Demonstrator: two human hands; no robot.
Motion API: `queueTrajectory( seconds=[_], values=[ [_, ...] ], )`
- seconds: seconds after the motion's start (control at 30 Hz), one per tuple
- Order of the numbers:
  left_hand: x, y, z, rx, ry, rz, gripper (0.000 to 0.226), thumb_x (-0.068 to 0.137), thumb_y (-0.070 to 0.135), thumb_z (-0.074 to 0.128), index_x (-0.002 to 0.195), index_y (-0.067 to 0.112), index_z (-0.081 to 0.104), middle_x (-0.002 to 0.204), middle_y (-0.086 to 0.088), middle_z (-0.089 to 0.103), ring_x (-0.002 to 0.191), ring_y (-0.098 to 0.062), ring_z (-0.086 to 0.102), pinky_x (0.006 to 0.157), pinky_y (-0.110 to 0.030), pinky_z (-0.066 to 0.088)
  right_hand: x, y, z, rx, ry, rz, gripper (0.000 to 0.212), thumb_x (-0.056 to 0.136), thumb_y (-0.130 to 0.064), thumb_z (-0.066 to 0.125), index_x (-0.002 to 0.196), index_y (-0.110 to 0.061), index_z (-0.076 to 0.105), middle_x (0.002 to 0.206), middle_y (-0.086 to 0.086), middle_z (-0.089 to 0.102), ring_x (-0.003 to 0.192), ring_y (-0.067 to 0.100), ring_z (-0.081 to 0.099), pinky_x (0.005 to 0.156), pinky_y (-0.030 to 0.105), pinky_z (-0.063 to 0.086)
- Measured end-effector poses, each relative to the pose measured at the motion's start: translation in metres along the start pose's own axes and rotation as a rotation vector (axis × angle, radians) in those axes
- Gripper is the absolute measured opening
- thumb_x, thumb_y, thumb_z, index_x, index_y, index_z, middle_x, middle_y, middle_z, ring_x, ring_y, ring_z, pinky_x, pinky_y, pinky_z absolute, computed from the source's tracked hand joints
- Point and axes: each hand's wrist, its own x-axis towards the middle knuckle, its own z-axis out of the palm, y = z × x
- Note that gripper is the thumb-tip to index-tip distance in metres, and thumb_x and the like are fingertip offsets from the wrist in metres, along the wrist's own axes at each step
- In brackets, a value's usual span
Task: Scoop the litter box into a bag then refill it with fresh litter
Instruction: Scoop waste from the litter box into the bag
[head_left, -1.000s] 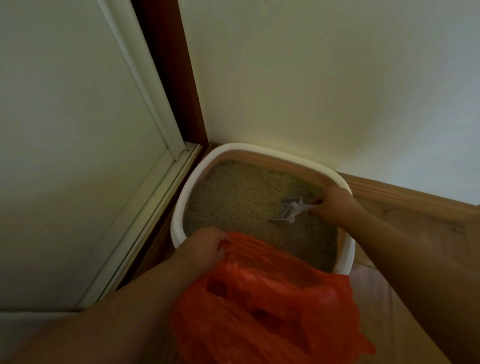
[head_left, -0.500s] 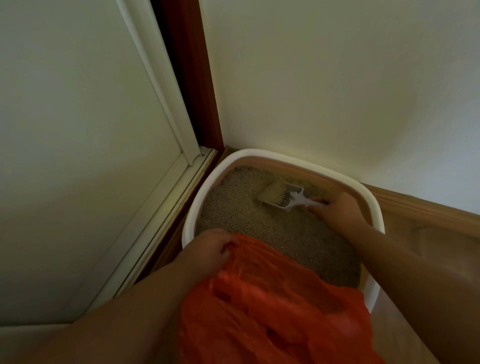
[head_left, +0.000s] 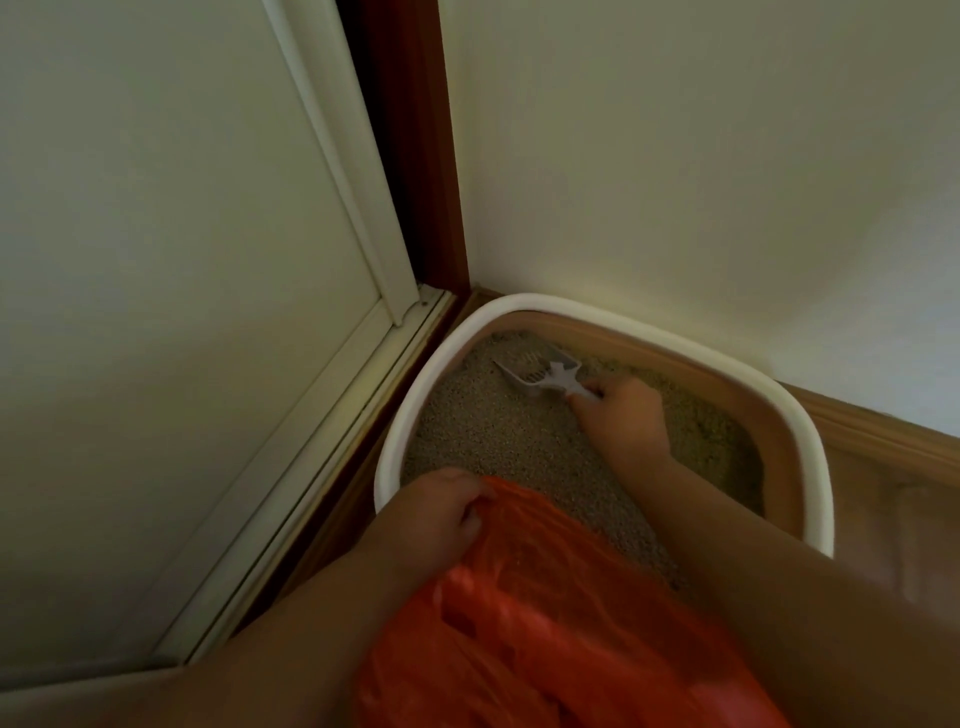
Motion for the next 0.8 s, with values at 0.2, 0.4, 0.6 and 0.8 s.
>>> queueTrajectory(
  seconds=[0.2,0.4,0.6,0.8],
  values=[
    [0.003,-0.003,0.002,-0.006,-0.018,0.008,0.038,0.094,0.018,0.058,0.129,0.03,0.066,0.121,0.012,0.061,0.11,-0.001,0.057,0.098,-0.018,0.045,-0.02,-0.015,0.031,0.051,0.067,0.007,0.031,0.1,-0.028,0.057,0.125,-0.012,0.068,0.089,0.003,0.07,0.067,0.014,0.064,0.053,0.028,0.052],
    [0.002,-0.004,0.003,-0.008,-0.005,0.021,0.036,0.092,0.017,0.058,0.125,0.027,0.068,0.114,0.009,0.062,0.102,-0.004,0.057,0.092,-0.025,0.049,-0.033,-0.042,0.063,0.258,0.121,0.152,0.028,0.101,-0.018,0.058,0.126,-0.007,0.055,0.103,0.006,0.067,0.073,0.014,0.059,0.053,0.023,0.04],
    [0.001,-0.004,0.004,-0.029,0.005,0.032,0.036,0.092,0.018,0.058,0.126,0.029,0.068,0.114,0.01,0.063,0.102,-0.002,0.057,0.088,-0.017,0.046,-0.038,-0.043,0.072,0.347,0.142,0.206,0.03,0.101,-0.02,0.058,0.129,-0.009,0.056,0.111,0.011,0.068,0.088,0.021,0.063,0.068,0.028,0.046],
    [-0.001,-0.002,0.002,-0.052,0.017,0.027,0.035,0.097,0.019,0.057,0.129,0.028,0.067,0.12,0.01,0.062,0.109,-0.002,0.057,0.095,-0.02,0.047,-0.038,-0.023,0.067,0.393,0.07,0.201,0.031,0.1,-0.027,0.061,0.127,-0.013,0.056,0.106,0.005,0.069,0.081,0.014,0.066,0.059,0.027,0.052]
  ],
)
